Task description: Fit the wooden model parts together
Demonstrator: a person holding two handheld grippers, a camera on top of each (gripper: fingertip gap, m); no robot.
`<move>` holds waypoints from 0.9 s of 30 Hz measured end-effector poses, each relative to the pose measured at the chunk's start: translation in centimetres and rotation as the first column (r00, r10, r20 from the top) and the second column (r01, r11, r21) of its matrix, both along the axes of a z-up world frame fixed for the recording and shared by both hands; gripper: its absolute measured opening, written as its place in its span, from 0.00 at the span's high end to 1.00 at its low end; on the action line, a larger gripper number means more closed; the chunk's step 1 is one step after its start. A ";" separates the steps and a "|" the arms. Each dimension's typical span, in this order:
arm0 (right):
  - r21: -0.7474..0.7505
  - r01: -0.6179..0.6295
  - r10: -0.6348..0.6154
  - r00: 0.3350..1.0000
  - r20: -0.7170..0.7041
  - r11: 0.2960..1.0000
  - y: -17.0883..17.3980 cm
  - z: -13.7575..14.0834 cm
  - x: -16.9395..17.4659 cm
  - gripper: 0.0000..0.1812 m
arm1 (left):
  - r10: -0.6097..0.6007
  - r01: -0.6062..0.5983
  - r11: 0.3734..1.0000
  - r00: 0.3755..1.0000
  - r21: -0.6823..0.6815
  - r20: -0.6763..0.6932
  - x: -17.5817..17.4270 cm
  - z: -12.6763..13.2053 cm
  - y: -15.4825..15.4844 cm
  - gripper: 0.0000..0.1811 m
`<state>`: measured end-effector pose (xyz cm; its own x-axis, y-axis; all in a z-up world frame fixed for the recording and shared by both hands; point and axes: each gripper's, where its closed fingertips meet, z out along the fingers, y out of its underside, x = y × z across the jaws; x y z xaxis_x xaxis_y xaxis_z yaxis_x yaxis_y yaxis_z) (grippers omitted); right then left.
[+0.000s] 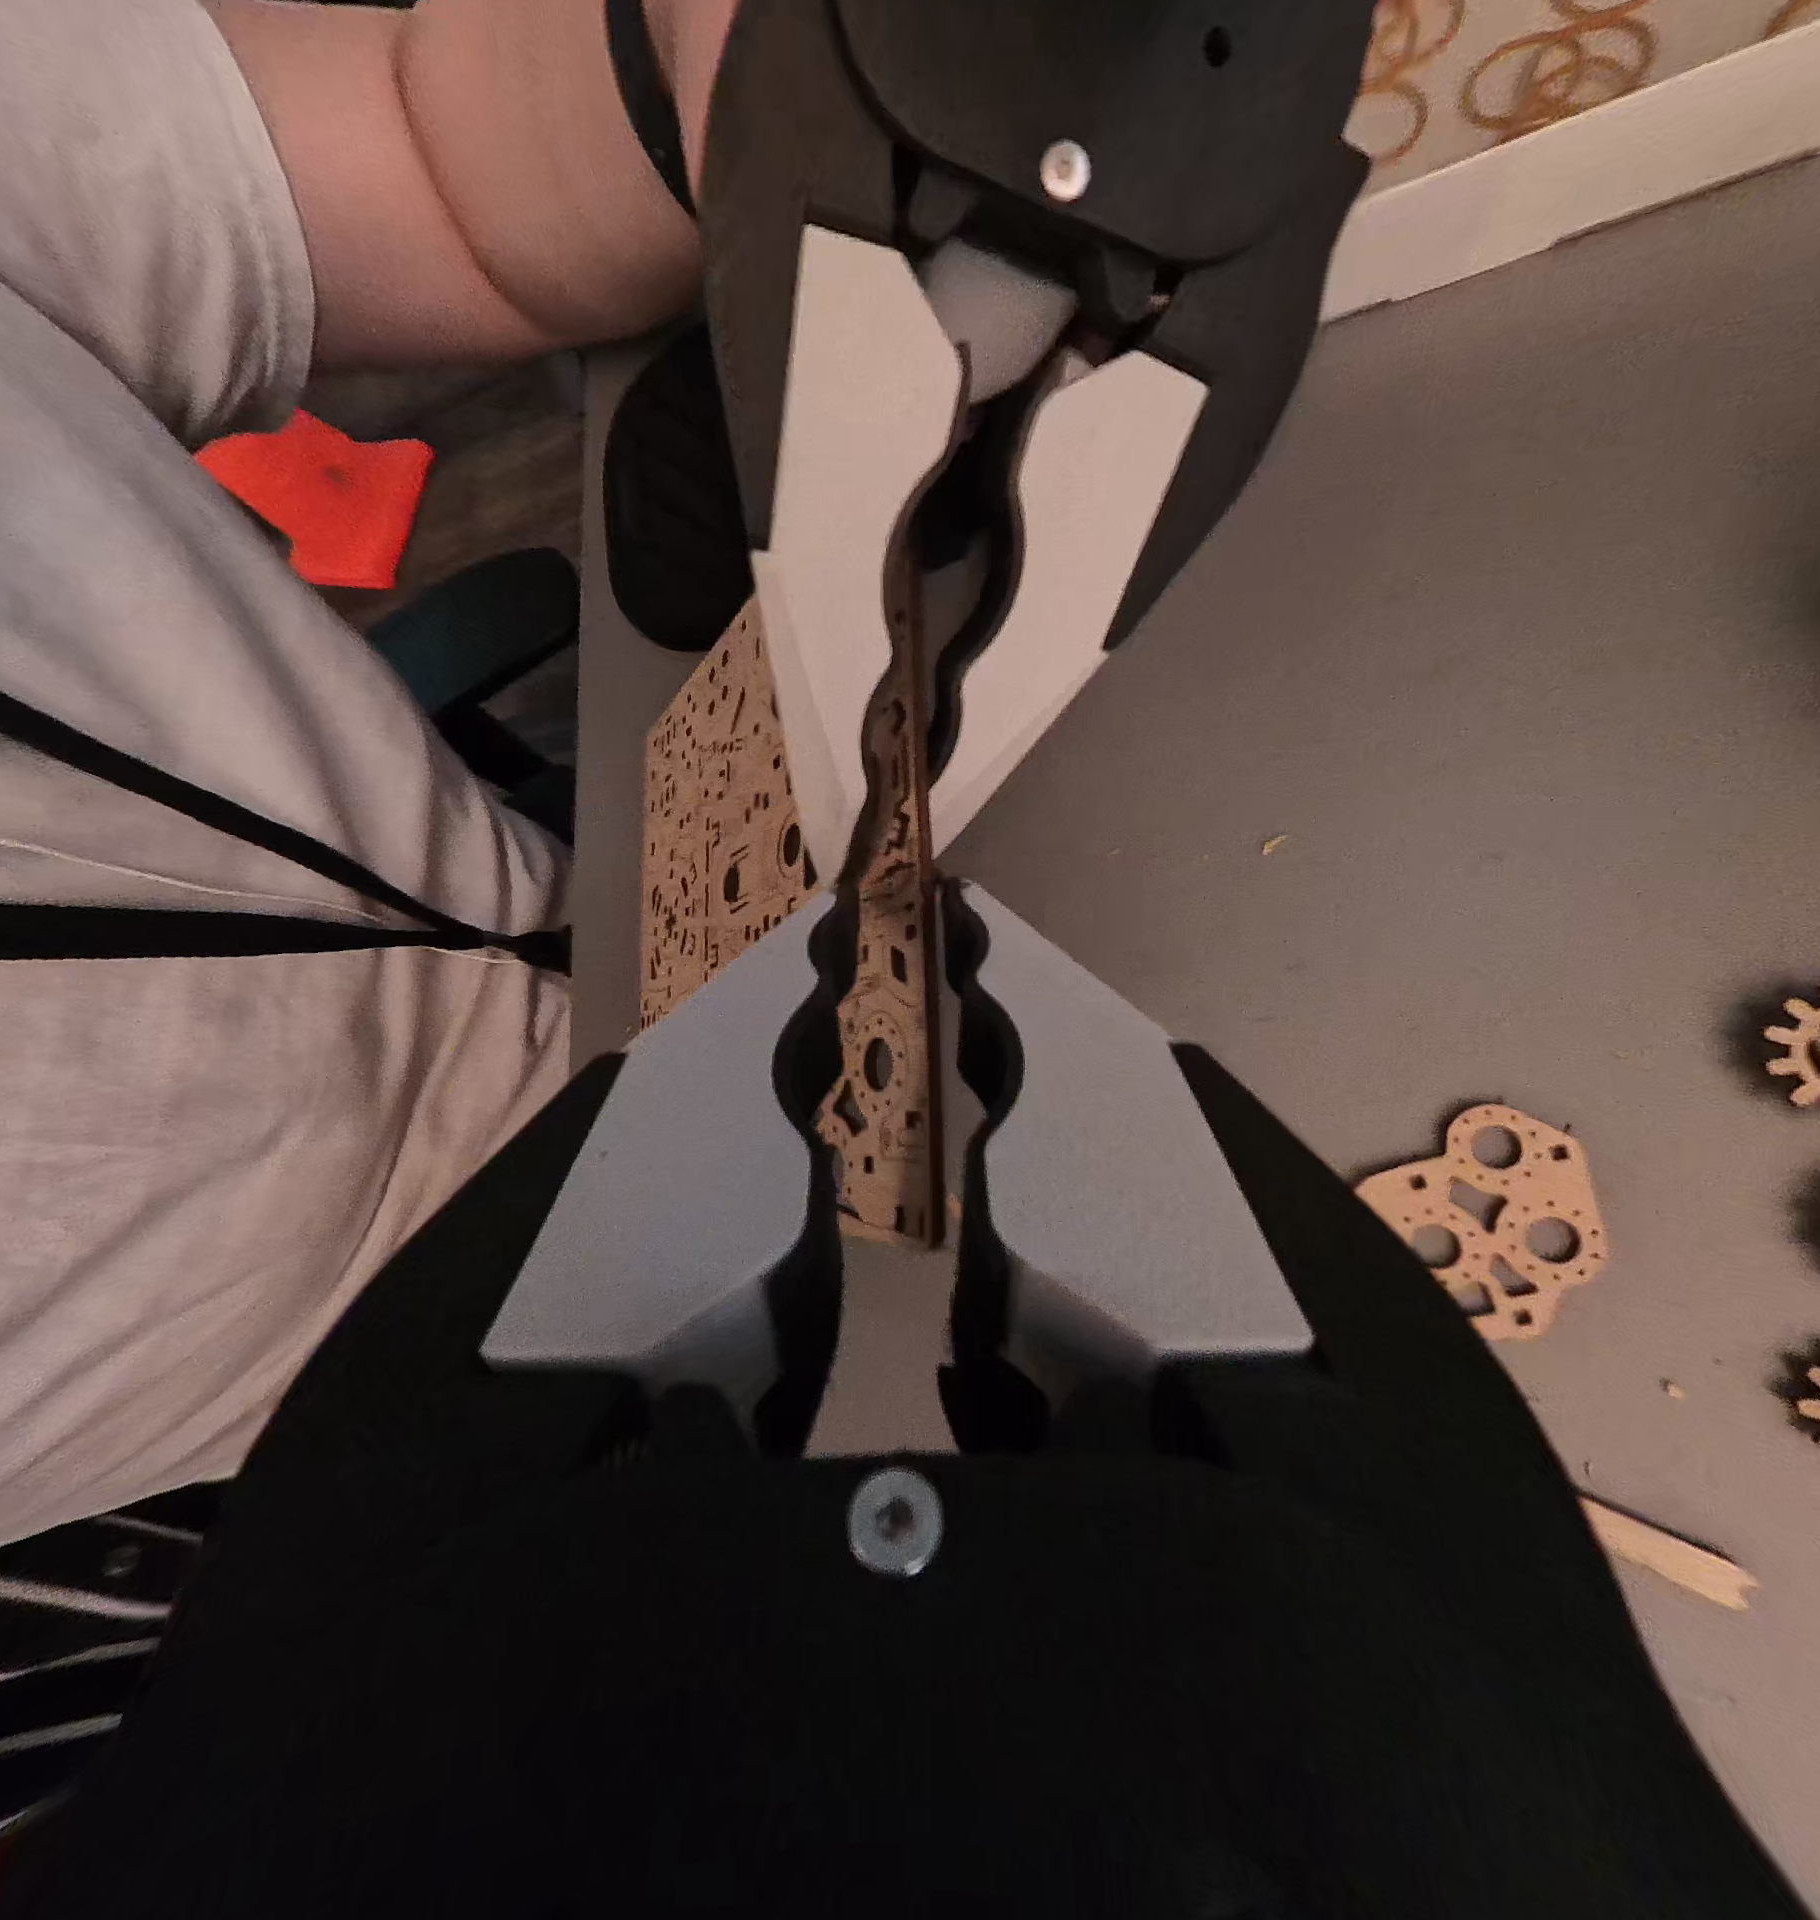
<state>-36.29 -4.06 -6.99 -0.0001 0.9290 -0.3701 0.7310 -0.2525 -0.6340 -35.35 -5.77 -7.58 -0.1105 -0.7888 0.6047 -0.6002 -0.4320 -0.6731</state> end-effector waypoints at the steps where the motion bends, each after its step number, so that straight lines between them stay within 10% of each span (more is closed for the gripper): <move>1: -0.014 0.003 -0.003 1.000 0.014 1.000 0.2 -0.1 0.1 0.92 | -0.002 0.002 1.000 1.000 0.004 -0.002 0.0 0.0 0.0 0.98; 9: -0.291 -0.010 -0.028 0.992 -0.126 0.957 1.2 3.6 0.5 0.93 | -0.080 0.079 0.994 0.997 0.069 0.007 -0.3 0.8 -1.4 0.98; 17: 0.032 0.047 -0.048 0.999 0.021 0.998 1.1 1.2 -0.3 0.79 | -0.038 0.038 0.999 0.999 0.008 -0.001 -0.3 0.5 -0.6 0.98; 27: -0.136 0.200 -0.196 0.980 0.039 0.970 0.6 -0.6 -0.1 0.82 | -0.002 0.002 1.000 1.000 -0.010 -0.010 -0.2 0.3 -0.1 0.98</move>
<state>-36.40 -3.47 -7.61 0.1894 0.8493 -0.4929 0.6729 -0.4778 -0.5647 -35.54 -5.82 -7.32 -0.1058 -0.7823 0.6138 -0.6075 -0.4378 -0.6627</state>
